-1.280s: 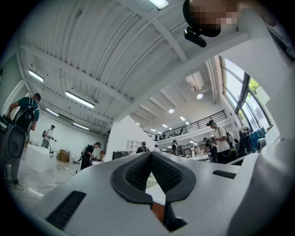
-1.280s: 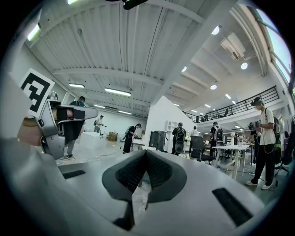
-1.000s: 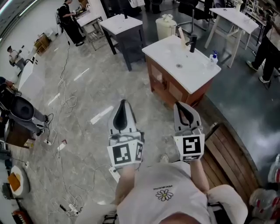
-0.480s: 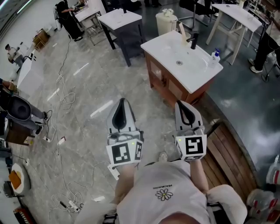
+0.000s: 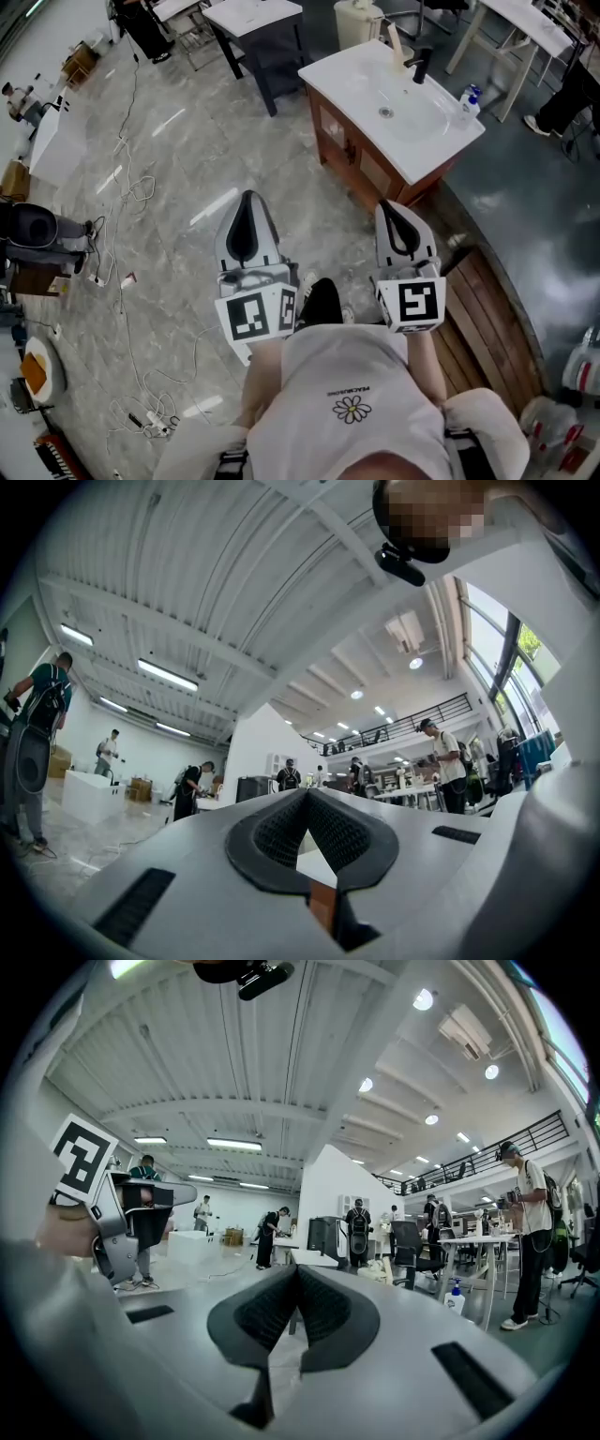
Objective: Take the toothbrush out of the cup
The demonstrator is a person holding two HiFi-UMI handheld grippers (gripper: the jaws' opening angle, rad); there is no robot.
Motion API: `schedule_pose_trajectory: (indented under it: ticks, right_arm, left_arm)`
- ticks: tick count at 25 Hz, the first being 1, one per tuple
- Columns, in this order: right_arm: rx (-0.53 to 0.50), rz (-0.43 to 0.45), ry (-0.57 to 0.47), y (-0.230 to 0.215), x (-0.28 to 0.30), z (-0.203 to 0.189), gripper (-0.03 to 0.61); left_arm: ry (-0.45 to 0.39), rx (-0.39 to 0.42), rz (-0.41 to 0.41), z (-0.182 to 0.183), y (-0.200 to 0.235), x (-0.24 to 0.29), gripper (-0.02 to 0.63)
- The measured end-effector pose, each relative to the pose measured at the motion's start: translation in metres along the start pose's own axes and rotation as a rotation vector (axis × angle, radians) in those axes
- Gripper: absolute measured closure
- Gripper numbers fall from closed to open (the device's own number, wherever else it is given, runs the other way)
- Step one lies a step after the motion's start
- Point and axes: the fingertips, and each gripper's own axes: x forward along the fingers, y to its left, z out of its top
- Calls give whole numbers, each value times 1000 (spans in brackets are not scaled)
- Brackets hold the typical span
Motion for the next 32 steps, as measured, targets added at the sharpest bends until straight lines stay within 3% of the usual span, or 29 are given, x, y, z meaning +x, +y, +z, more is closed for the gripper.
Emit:
schedule_pose_trajectory:
  ticks: [9,16,27,32]
  right_arm:
    - [-68,7,-36,-21,74,-2,566]
    - [-78,-32,-48,-47,173,8,566]
    - [-75,-79,-49,-69,369,32,566]
    - [-75,-123,-39,-81,427,35,566]
  left_arm:
    - [-42,-24,-5,-20,20,76,598]
    - [-49,-39,-61,-33,45,180,597]
    - [-41,-94,-143,-67,120,368,598]
    - [-31,-117,-195,-85,137,430,598]
